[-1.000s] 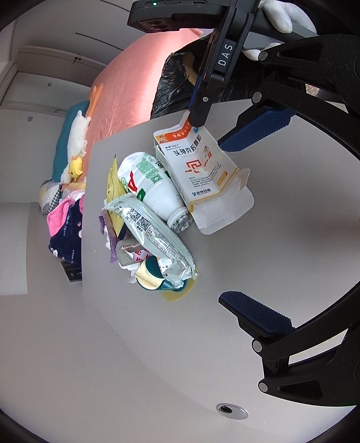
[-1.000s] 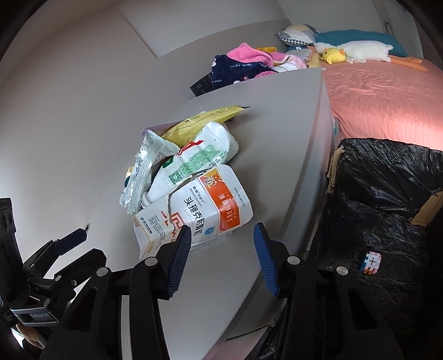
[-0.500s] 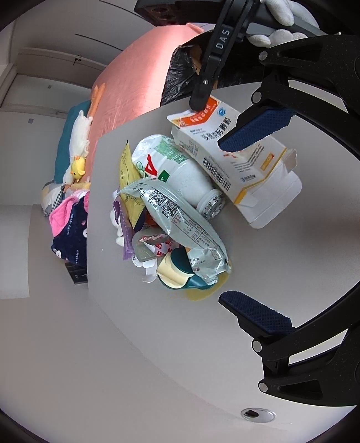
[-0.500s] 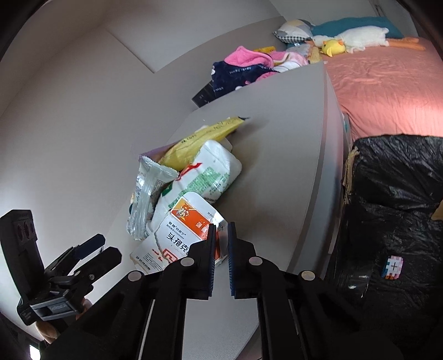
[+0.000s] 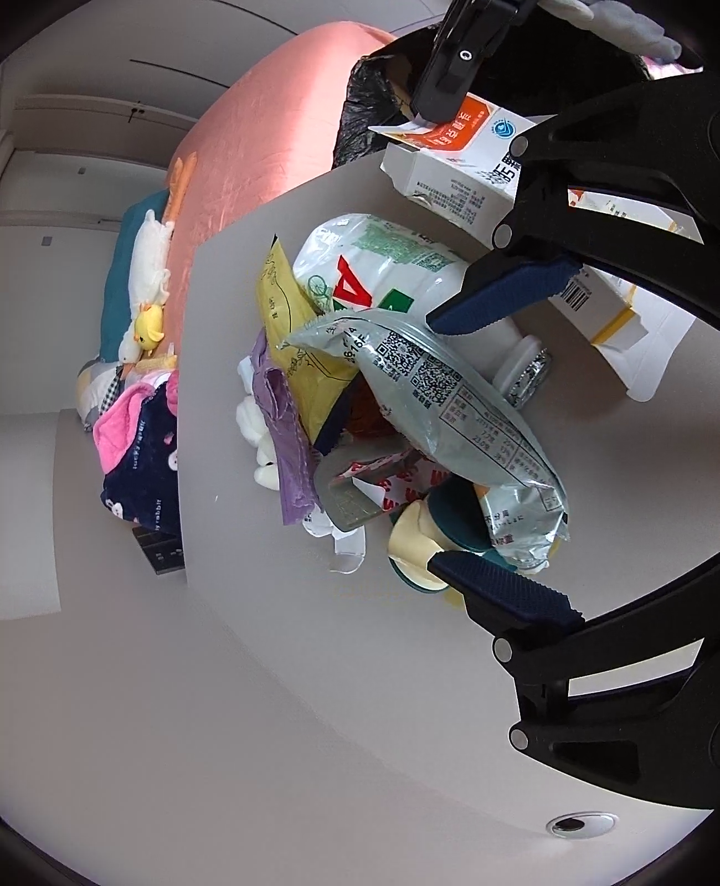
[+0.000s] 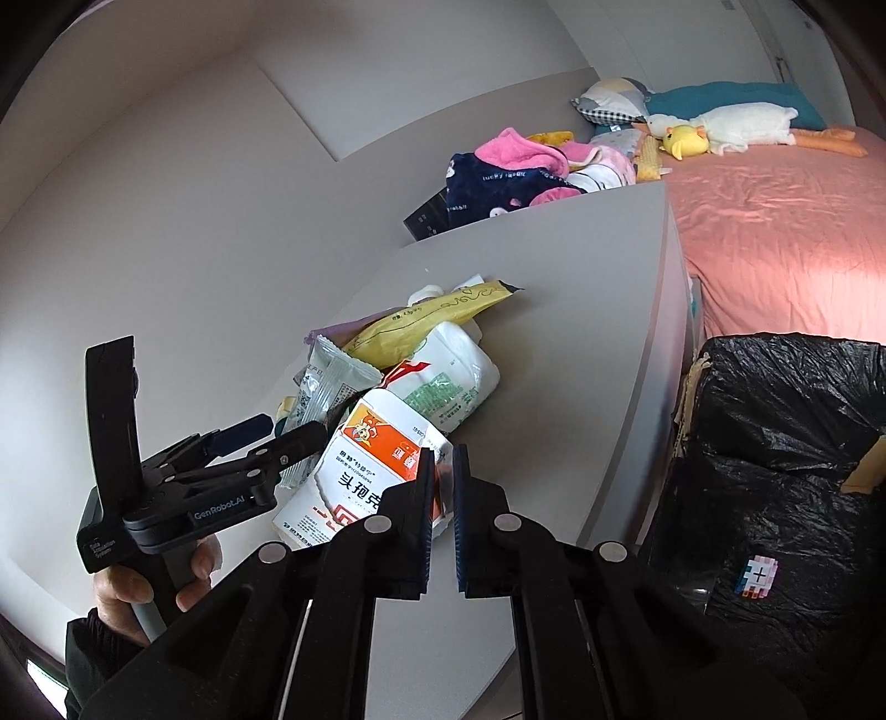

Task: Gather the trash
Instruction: 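Grasp the foil wrapper with left gripper while right gripper grasps the milk carton, then carry wrapper and carton over the trash bag and release both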

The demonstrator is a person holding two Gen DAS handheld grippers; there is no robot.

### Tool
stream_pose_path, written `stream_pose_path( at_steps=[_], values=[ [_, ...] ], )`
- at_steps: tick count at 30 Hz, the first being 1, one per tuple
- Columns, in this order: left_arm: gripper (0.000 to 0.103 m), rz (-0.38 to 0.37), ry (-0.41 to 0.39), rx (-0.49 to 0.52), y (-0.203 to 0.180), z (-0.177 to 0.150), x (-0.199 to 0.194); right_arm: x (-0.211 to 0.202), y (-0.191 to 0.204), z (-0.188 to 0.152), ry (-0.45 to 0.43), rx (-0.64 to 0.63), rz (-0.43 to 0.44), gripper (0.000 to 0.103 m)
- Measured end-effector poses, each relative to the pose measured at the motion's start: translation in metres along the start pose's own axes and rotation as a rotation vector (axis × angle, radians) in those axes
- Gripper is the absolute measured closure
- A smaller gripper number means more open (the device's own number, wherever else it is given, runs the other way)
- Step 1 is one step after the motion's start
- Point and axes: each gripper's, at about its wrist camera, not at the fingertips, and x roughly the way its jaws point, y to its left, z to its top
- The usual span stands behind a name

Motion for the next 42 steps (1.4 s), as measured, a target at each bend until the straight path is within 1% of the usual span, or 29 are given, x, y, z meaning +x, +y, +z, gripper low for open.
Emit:
stream_pose_path(
  at_steps=[1, 2, 3, 4, 5, 6, 7, 8, 10, 13, 20, 23, 29, 36, 42],
  values=[
    [0.04, 0.024, -0.008, 0.017, -0.003, 0.001, 0.0, 0.0, 0.0, 0.0, 0.0, 0.001, 0.001, 0.096],
    [0.047, 0.047, -0.019, 0.032, -0.004, 0.002, 0.0, -0.001, 0.0, 0.0, 0.001, 0.002, 0.004, 0.096],
    [0.056, 0.052, -0.027, 0.035, -0.005, 0.004, -0.001, -0.001, 0.0, 0.0, 0.002, 0.002, 0.005, 0.096],
    [0.07, 0.028, -0.026, 0.026, -0.004, 0.005, -0.001, -0.001, 0.0, 0.0, 0.004, 0.001, 0.006, 0.096],
    [0.072, 0.006, -0.02, 0.01, -0.002, 0.007, -0.002, -0.002, 0.001, -0.001, 0.004, -0.001, 0.009, 0.096],
    [0.076, 0.004, -0.024, -0.001, -0.001, 0.008, -0.003, -0.004, 0.002, -0.001, 0.0, -0.006, 0.012, 0.096],
    [0.085, 0.001, -0.033, -0.006, -0.001, 0.009, -0.005, -0.006, 0.003, -0.002, -0.007, -0.012, 0.011, 0.096],
    [0.087, -0.001, -0.043, -0.016, 0.0, 0.009, -0.008, -0.009, 0.006, -0.003, -0.017, -0.02, 0.01, 0.096],
    [0.089, -0.006, -0.064, -0.037, 0.002, 0.01, -0.017, -0.014, 0.01, -0.002, -0.03, -0.033, 0.016, 0.097],
    [0.09, -0.008, -0.092, -0.056, 0.004, 0.011, -0.032, -0.024, 0.016, 0.0, -0.05, -0.046, 0.024, 0.097],
    [0.09, -0.007, -0.161, -0.048, -0.008, 0.012, -0.074, -0.058, 0.027, 0.006, -0.133, -0.083, 0.02, 0.101],
    [0.09, -0.014, -0.189, -0.038, -0.018, 0.011, -0.09, -0.079, 0.03, 0.007, -0.189, -0.106, 0.001, 0.101],
    [0.09, -0.044, -0.237, -0.026, -0.04, 0.012, -0.114, -0.115, 0.028, 0.011, -0.264, -0.134, -0.041, 0.101],
    [0.09, -0.097, -0.265, 0.0, -0.071, 0.018, -0.126, -0.15, 0.012, 0.014, -0.316, -0.112, -0.095, 0.102],
    [0.09, -0.155, -0.267, 0.025, -0.102, 0.02, -0.123, -0.171, -0.007, 0.016, -0.336, -0.087, -0.15, 0.101]
  ],
)
